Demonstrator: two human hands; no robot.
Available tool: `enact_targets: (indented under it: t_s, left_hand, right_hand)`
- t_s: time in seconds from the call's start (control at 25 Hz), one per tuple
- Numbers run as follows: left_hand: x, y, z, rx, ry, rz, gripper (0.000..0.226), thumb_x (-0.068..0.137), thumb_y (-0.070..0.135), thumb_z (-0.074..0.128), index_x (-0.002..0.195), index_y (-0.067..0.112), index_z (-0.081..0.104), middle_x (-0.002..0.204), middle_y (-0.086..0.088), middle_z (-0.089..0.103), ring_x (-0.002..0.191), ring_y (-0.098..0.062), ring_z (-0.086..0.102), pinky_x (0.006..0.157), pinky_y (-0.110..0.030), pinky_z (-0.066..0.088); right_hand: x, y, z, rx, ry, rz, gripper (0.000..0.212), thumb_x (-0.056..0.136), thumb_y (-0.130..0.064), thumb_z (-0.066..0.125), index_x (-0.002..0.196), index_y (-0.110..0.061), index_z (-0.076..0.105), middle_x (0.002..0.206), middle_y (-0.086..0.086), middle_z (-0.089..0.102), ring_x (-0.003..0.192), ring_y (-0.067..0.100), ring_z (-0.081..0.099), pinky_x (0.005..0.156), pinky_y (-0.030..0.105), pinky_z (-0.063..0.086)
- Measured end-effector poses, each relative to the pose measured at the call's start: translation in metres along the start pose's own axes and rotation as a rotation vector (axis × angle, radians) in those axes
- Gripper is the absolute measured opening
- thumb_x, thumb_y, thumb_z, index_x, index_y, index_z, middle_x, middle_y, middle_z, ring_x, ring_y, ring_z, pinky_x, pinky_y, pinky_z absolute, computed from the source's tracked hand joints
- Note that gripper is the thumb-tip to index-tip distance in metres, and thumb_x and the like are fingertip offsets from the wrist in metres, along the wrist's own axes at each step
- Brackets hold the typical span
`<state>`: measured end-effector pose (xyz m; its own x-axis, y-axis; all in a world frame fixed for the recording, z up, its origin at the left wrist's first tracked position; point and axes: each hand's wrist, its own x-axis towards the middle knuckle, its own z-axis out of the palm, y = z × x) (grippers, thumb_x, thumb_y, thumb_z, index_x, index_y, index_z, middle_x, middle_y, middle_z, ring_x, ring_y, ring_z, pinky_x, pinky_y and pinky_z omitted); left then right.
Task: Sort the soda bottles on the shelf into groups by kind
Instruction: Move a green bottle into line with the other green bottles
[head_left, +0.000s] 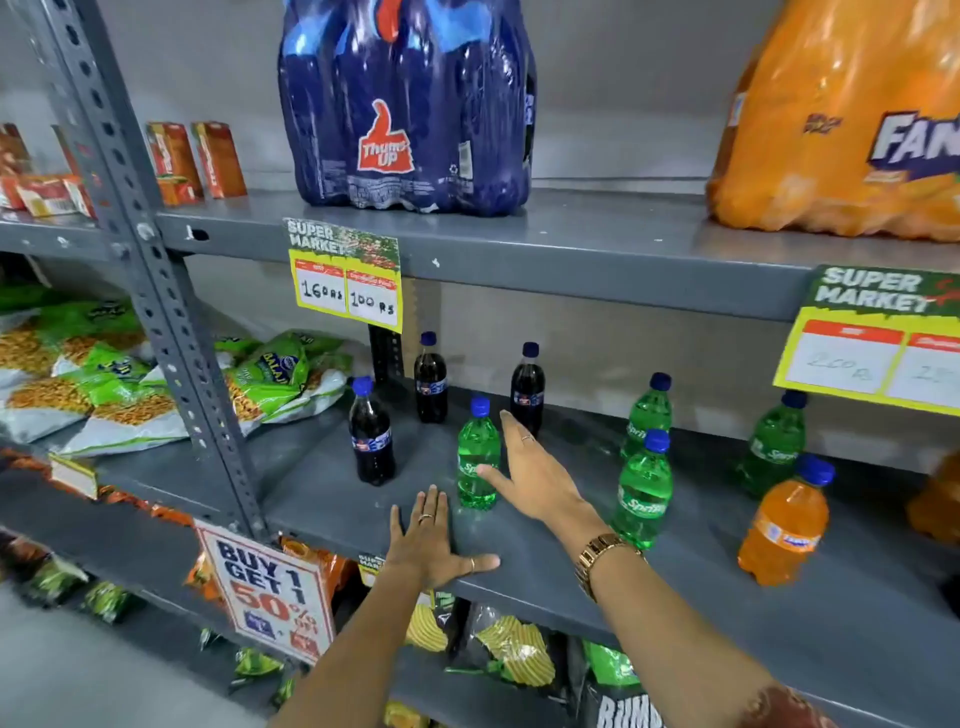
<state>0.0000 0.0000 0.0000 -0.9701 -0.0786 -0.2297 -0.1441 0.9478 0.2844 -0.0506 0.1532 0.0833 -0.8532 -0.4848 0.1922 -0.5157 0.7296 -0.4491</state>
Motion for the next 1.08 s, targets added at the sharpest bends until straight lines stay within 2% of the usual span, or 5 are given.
enact_targets:
  t_s: [0.12, 0.28, 0.44, 0.72, 1.08]
  left_hand:
    - [0.001, 0.001, 0.000, 0.055, 0.012, -0.002, 0.139, 0.051, 0.097, 0.029, 0.150, 0.008, -0.012, 0.159, -0.003, -0.015, 0.146, -0.018, -0.014, 0.116, -0.054, -0.010]
    - [0.001, 0.000, 0.002, 0.084, 0.022, -0.002, 0.129, 0.063, 0.091, 0.036, 0.150, 0.008, -0.010, 0.160, -0.004, -0.014, 0.146, -0.019, -0.014, 0.116, -0.055, -0.009]
    - [0.002, 0.001, 0.002, 0.091, 0.025, 0.000, 0.127, 0.065, 0.089, 0.036, 0.150, 0.007, -0.010, 0.160, -0.005, -0.013, 0.146, -0.020, -0.014, 0.116, -0.055, -0.009]
    - [-0.011, 0.011, 0.002, 0.073, 0.031, 0.038, 0.120, 0.071, 0.083, 0.041, 0.151, 0.009, -0.009, 0.160, -0.003, -0.013, 0.146, -0.020, -0.014, 0.115, -0.055, -0.010]
    - [-0.051, 0.078, 0.026, 0.092, 0.031, 0.148, 0.115, 0.074, 0.078, 0.046, 0.151, 0.008, -0.003, 0.160, -0.005, -0.009, 0.147, -0.022, -0.009, 0.116, -0.056, -0.006]
  right_hand:
    - [0.013, -0.002, 0.005, 0.014, -0.034, 0.057, 0.080, 0.088, -0.040, 0.053, 0.145, -0.011, 0.005, 0.145, 0.023, 0.035, 0.129, 0.036, 0.040, 0.098, 0.045, 0.041]
    - [0.018, -0.001, 0.013, 0.153, -0.042, 0.103, 0.068, 0.087, -0.031, 0.058, 0.139, -0.013, 0.018, 0.126, 0.024, 0.052, 0.114, 0.040, 0.052, 0.093, 0.044, 0.045]
    - [0.017, 0.000, 0.013, 0.243, -0.042, 0.119, 0.062, 0.086, -0.023, 0.060, 0.135, -0.015, 0.023, 0.122, 0.021, 0.054, 0.113, 0.038, 0.053, 0.094, 0.041, 0.042]
    - [-0.024, 0.014, 0.003, 0.187, 0.025, 0.137, 0.067, 0.087, -0.026, 0.058, 0.139, -0.016, 0.018, 0.120, 0.024, 0.053, 0.110, 0.040, 0.052, 0.093, 0.042, 0.043]
    - [-0.127, 0.069, -0.028, 0.128, 0.125, 0.224, 0.073, 0.085, -0.036, 0.058, 0.141, -0.014, 0.016, 0.122, 0.023, 0.054, 0.112, 0.041, 0.050, 0.095, 0.047, 0.043]
